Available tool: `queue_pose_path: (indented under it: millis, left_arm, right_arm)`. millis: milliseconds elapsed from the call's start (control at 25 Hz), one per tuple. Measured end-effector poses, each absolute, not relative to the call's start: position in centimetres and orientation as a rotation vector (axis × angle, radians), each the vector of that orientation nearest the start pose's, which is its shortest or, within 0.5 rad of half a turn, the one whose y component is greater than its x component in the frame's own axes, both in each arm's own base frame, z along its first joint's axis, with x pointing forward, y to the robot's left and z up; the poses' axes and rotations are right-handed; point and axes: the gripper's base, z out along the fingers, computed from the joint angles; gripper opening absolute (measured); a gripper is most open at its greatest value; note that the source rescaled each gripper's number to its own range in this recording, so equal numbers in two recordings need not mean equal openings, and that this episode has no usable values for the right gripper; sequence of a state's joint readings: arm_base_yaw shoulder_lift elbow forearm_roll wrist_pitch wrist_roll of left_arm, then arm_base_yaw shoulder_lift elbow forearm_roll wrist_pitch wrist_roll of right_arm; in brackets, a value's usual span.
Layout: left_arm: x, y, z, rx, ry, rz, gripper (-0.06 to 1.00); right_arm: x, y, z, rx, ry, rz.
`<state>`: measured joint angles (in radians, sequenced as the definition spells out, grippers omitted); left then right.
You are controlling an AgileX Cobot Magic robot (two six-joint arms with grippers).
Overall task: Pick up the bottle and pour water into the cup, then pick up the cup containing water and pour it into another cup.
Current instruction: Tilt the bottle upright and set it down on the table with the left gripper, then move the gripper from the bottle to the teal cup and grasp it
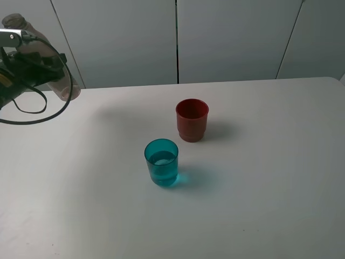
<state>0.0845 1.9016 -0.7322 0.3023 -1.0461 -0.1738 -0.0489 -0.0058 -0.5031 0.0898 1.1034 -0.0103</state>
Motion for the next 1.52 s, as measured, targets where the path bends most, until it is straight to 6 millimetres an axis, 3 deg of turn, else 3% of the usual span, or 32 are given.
queue_pose_path:
  millis: [280, 440, 1040, 1080, 1120, 1160, 1200, 1280, 1520]
  left_arm:
    - [35.7, 1.5, 10.9, 0.054, 1.678, -0.186, 0.00]
    - [35.5, 1.4, 9.1, 0.054, 1.715, -0.202, 0.00]
    - [35.4, 0.9, 8.8, 0.107, 1.710, -0.236, 0.00]
    - [35.4, 0.9, 8.8, 0.111, 1.710, -0.235, 0.12]
    - [35.4, 0.9, 8.8, 0.111, 1.708, -0.236, 0.56]
    - [35.4, 0.9, 8.8, 0.111, 1.708, -0.236, 0.80]
    - [35.5, 0.9, 9.0, 0.112, 1.703, -0.235, 0.88]
    - [35.5, 0.9, 9.6, 0.115, 1.687, -0.232, 0.96]
    - [35.6, 1.2, 12.4, 0.107, 1.654, -0.196, 0.97]
  right_arm:
    - [-0.8, 0.8, 27.5, 0.033, 2.075, 0.072]
    - [-0.8, 0.8, 27.5, 0.033, 2.075, 0.072]
    - [-0.8, 0.8, 27.5, 0.033, 2.075, 0.072]
    - [-0.8, 0.8, 27.5, 0.033, 2.075, 0.072]
    - [-0.8, 0.8, 27.5, 0.033, 2.075, 0.072]
    - [-0.8, 0.8, 27.5, 0.033, 2.075, 0.072]
    - [-0.8, 0.8, 27.5, 0.033, 2.075, 0.072]
    - [-0.8, 0.8, 27.5, 0.033, 2.075, 0.072]
    - [-0.8, 0.8, 27.5, 0.033, 2.075, 0.072]
